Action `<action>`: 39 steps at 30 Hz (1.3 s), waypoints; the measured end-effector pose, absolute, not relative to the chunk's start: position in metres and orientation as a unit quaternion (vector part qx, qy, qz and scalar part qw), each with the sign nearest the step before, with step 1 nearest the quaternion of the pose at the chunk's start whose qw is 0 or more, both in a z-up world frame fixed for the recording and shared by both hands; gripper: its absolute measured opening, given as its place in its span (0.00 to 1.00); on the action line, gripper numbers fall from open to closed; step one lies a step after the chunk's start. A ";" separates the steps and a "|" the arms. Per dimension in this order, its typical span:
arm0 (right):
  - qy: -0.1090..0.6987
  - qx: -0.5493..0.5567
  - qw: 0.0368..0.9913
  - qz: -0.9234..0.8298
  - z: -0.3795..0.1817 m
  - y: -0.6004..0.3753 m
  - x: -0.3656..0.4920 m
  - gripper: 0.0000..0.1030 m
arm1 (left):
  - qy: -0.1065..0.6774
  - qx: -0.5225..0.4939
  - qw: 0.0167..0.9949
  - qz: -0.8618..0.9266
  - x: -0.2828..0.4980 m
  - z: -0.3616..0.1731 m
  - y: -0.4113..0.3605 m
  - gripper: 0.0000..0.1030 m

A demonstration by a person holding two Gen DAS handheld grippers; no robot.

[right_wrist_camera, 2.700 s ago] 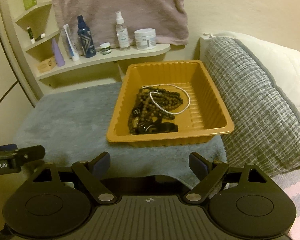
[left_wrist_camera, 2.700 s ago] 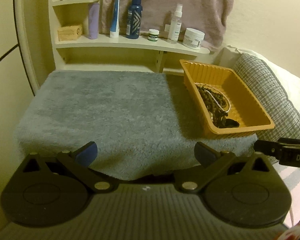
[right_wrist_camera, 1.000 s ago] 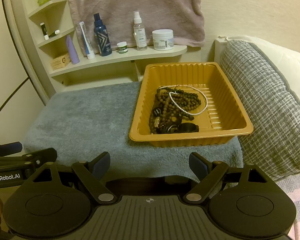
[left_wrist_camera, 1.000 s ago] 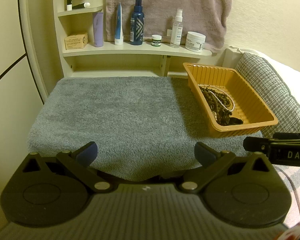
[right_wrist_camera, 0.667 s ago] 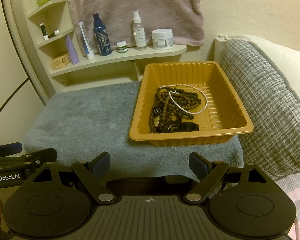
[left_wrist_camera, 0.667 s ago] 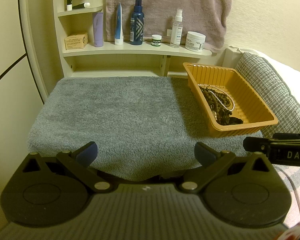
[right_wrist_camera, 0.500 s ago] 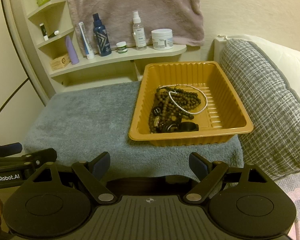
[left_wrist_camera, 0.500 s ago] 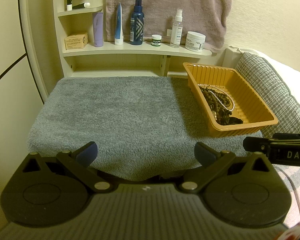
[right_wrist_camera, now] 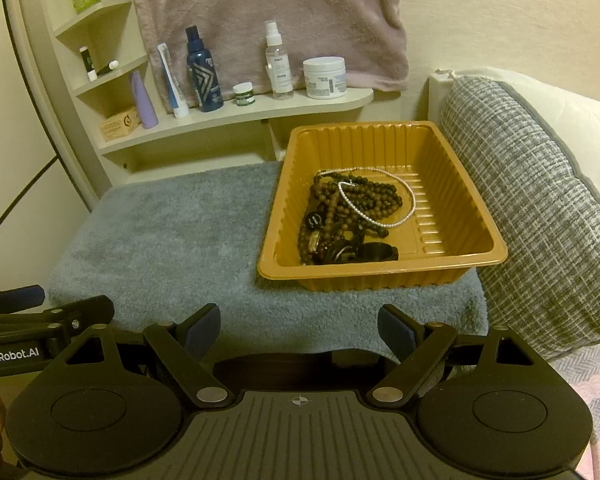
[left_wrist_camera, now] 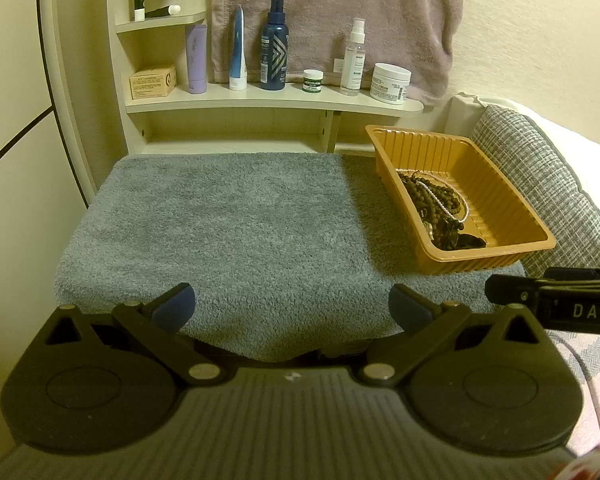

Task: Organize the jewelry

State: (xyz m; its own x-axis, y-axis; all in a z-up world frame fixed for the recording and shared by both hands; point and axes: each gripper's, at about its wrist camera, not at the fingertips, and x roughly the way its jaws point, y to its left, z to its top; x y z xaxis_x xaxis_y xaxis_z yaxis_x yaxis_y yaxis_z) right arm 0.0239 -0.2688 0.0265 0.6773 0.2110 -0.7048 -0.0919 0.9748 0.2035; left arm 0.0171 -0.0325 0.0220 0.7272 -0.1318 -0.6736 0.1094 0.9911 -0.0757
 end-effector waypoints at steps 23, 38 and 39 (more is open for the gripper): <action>0.393 0.076 0.913 0.083 0.026 -0.268 0.024 0.83 | 0.363 -0.015 0.929 -0.065 0.017 0.022 -0.033 0.99; 0.393 0.076 0.913 0.084 0.025 -0.266 0.022 0.83 | 0.360 -0.019 0.931 -0.064 0.016 0.022 -0.032 0.99; 0.393 0.076 0.913 0.084 0.025 -0.266 0.022 0.83 | 0.359 -0.019 0.931 -0.064 0.016 0.022 -0.032 0.99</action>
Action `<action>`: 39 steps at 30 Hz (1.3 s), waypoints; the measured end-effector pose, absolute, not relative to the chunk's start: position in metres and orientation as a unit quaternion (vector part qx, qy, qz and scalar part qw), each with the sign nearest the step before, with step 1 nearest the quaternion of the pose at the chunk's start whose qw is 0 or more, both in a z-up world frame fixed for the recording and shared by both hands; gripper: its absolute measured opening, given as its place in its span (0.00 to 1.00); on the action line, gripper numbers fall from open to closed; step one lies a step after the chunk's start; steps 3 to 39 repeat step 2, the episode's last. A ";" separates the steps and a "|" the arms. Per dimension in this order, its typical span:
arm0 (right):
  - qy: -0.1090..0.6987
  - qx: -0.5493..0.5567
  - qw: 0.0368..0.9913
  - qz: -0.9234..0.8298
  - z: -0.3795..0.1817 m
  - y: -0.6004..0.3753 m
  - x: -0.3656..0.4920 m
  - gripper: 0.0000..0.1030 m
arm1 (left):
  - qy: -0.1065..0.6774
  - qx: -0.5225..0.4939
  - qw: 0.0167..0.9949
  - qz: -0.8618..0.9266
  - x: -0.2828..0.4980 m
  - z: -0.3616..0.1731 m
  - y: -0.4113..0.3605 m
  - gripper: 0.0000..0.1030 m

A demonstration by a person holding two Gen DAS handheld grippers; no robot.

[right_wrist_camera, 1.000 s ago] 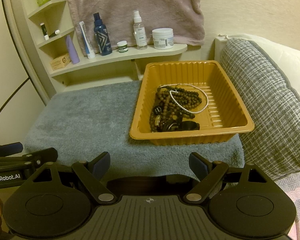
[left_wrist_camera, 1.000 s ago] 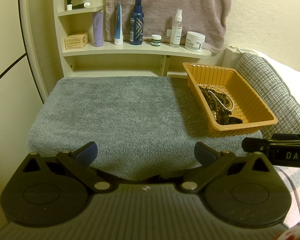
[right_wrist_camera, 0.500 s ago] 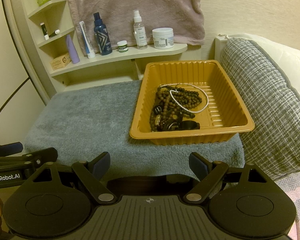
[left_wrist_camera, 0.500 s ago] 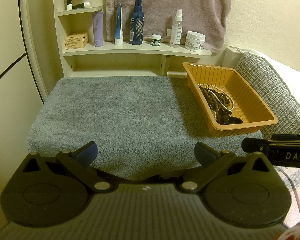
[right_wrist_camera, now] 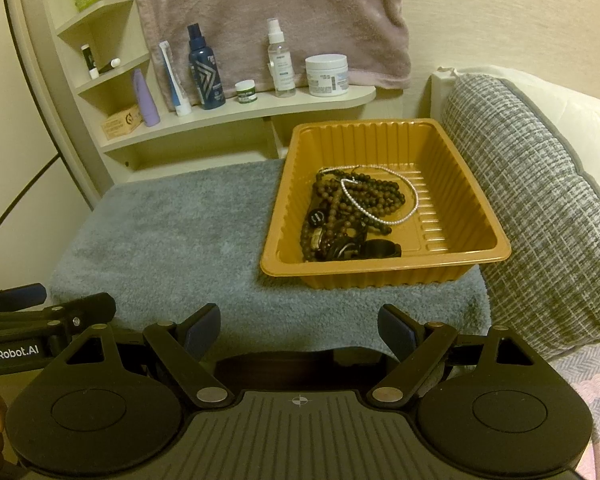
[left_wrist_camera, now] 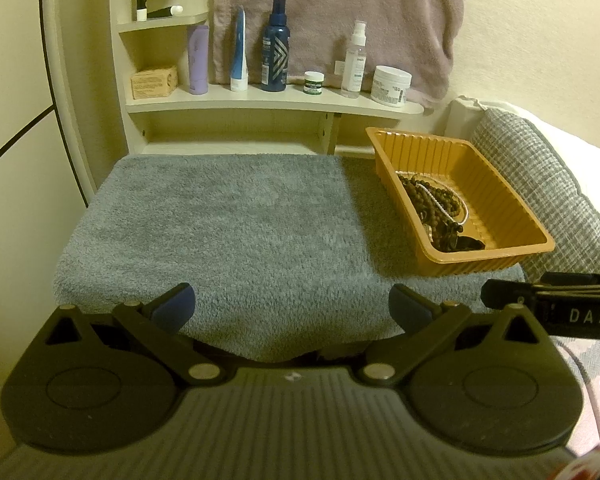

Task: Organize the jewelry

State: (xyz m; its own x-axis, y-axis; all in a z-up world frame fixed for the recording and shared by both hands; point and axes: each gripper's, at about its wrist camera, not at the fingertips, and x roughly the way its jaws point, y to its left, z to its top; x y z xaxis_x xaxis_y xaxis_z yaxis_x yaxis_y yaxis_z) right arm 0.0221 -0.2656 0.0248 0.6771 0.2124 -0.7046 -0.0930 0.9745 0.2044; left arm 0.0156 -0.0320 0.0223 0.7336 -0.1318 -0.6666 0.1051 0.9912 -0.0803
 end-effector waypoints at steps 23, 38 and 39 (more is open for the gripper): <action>0.393 0.076 0.913 0.083 0.025 -0.266 0.022 0.83 | 0.362 -0.019 0.930 -0.064 0.017 0.022 -0.033 0.99; 0.393 0.076 0.913 0.083 0.025 -0.266 0.022 0.83 | 0.362 -0.019 0.930 -0.064 0.017 0.022 -0.033 0.99; 0.393 0.076 0.913 0.083 0.025 -0.266 0.022 0.83 | 0.362 -0.019 0.930 -0.064 0.017 0.022 -0.033 0.99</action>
